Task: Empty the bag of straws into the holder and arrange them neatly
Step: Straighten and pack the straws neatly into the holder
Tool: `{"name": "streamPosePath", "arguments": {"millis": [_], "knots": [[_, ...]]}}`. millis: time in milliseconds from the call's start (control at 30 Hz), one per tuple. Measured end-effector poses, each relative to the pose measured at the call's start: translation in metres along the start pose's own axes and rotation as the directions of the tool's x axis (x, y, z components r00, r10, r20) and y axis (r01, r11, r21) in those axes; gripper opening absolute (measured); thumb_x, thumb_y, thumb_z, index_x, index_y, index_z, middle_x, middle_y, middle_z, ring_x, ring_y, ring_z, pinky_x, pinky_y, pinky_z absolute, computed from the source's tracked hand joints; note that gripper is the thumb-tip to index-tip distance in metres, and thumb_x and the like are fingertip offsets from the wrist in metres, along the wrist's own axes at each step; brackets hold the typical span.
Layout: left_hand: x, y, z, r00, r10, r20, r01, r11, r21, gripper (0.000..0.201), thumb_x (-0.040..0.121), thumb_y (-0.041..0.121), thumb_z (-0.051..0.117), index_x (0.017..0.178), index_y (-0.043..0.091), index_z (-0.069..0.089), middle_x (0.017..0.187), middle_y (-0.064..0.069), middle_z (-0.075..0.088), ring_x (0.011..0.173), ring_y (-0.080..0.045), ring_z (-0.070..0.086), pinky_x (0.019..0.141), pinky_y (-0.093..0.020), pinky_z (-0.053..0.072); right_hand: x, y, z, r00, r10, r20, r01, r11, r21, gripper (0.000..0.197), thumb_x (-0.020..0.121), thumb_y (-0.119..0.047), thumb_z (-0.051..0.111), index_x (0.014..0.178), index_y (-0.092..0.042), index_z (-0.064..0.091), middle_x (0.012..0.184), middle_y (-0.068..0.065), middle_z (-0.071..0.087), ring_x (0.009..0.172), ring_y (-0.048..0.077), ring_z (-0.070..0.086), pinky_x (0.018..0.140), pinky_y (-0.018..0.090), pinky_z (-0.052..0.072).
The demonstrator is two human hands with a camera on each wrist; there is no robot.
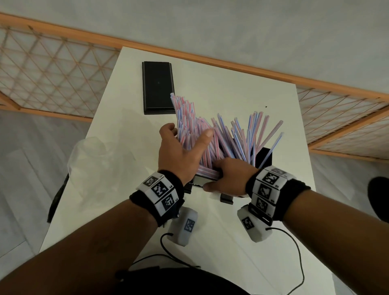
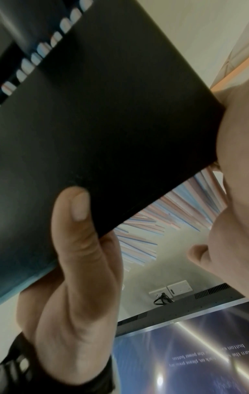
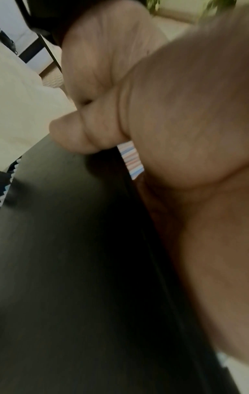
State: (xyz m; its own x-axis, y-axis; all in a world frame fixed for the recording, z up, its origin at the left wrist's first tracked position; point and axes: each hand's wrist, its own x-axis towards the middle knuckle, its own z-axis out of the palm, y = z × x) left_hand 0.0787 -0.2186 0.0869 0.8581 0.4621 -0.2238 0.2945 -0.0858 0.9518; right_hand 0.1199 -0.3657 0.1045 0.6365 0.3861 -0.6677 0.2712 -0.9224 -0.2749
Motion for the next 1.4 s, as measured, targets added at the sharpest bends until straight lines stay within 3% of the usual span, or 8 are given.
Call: {"name": "streamPosePath", "arguments": {"millis": [133, 300, 533, 867, 1000, 1100, 1267, 1400], "knots": [[-0.001, -0.001, 0.002, 1.0, 0.014, -0.011, -0.014, 1.0, -0.013, 0.105, 0.058, 0.085, 0.064, 0.133, 0.017, 0.036, 0.125, 0.002, 0.061, 0.11, -0.015, 0.064, 0.099, -0.039, 0.053, 0.011, -0.01, -0.003, 0.997, 0.015, 0.079, -0.019, 0.998, 0.054, 0.056, 0.073, -0.063, 0.074, 0.097, -0.016, 0.055, 0.09, 0.001, 0.061, 0.08, 0.019, 0.06, 0.072, 0.035, 0.053], [-0.002, -0.002, 0.002, 1.0, 0.013, -0.021, -0.014, 0.999, -0.029, 0.098, 0.058, 0.079, 0.071, 0.129, 0.02, 0.037, 0.12, 0.006, 0.062, 0.102, -0.008, 0.066, 0.089, -0.03, 0.055, 0.023, -0.014, 0.003, 0.996, 0.059, 0.073, -0.066, 0.992, 0.108, 0.069, 0.062, -0.07, 0.077, 0.098, -0.015, 0.055, 0.082, -0.002, 0.062, 0.072, 0.015, 0.061, 0.06, 0.032, 0.051], [-0.001, -0.002, 0.0, 1.0, 0.014, -0.015, -0.014, 0.999, -0.042, 0.097, 0.058, 0.073, 0.075, 0.131, 0.02, 0.038, 0.119, 0.007, 0.064, 0.098, -0.004, 0.068, 0.085, -0.027, 0.058, 0.024, -0.016, 0.009, 0.996, -0.064, -0.067, 0.079, 0.966, 0.246, 0.096, 0.044, -0.079, 0.072, 0.124, -0.029, 0.054, 0.104, -0.008, 0.07, 0.092, 0.012, 0.067, 0.086, 0.036, 0.058], [0.0, -0.001, -0.004, 1.0, -0.002, -0.012, 0.003, 0.997, 0.079, 0.068, 0.073, 0.044, 0.085, 0.124, 0.021, 0.047, 0.111, 0.011, 0.066, 0.085, 0.009, 0.061, 0.066, -0.005, 0.044, 0.006, -0.005, 0.005, 0.987, -0.051, -0.151, 0.06, 0.996, 0.06, 0.068, 0.058, -0.086, 0.065, 0.094, -0.029, 0.054, 0.082, -0.01, 0.06, 0.08, 0.013, 0.061, 0.07, 0.027, 0.046], [0.002, 0.005, -0.009, 0.999, -0.024, -0.043, 0.021, 0.998, -0.055, 0.09, 0.064, 0.06, 0.085, 0.135, 0.026, 0.042, 0.13, 0.008, 0.058, 0.113, -0.009, 0.061, 0.095, -0.027, 0.054, -0.016, 0.008, 0.001, 0.946, -0.14, -0.293, 0.14, 0.99, -0.022, 0.049, 0.072, -0.06, 0.078, 0.076, -0.029, 0.041, 0.068, -0.009, 0.046, 0.059, 0.008, 0.044, 0.053, 0.025, 0.031], [0.003, 0.007, -0.007, 0.999, -0.009, -0.046, 0.0, 0.98, -0.197, 0.091, 0.063, 0.074, 0.072, 0.132, 0.023, 0.041, 0.128, -0.001, 0.063, 0.112, -0.019, 0.066, 0.098, -0.045, 0.055, -0.022, 0.013, 0.008, 0.921, -0.182, -0.345, 0.201, 0.979, 0.021, 0.04, 0.073, -0.051, 0.08, 0.086, -0.026, 0.052, 0.079, -0.009, 0.055, 0.07, 0.015, 0.052, 0.065, 0.027, 0.039], [-0.004, 0.007, -0.005, 0.998, 0.063, -0.016, -0.065, 0.982, -0.18, 0.088, 0.071, 0.071, 0.062, 0.134, 0.013, 0.04, 0.116, 0.001, 0.069, 0.099, -0.006, 0.07, 0.093, -0.039, 0.058, -0.015, 0.013, 0.016, 0.956, -0.151, -0.253, 0.161, 0.987, 0.021, 0.041, 0.08, -0.051, 0.073, 0.108, -0.022, 0.067, 0.09, -0.004, 0.07, 0.083, 0.02, 0.065, 0.079, 0.031, 0.052], [-0.004, 0.006, -0.006, 0.997, 0.076, -0.018, -0.077, 0.981, -0.175, 0.089, 0.071, 0.074, 0.059, 0.132, 0.013, 0.04, 0.118, -0.001, 0.067, 0.103, -0.011, 0.069, 0.093, -0.039, 0.058, -0.008, 0.011, 0.01, 0.98, -0.059, -0.189, 0.05, 0.997, -0.054, 0.048, 0.077, -0.066, 0.068, 0.076, -0.02, 0.055, 0.067, -0.002, 0.053, 0.06, 0.015, 0.051, 0.057, 0.03, 0.042]]}}
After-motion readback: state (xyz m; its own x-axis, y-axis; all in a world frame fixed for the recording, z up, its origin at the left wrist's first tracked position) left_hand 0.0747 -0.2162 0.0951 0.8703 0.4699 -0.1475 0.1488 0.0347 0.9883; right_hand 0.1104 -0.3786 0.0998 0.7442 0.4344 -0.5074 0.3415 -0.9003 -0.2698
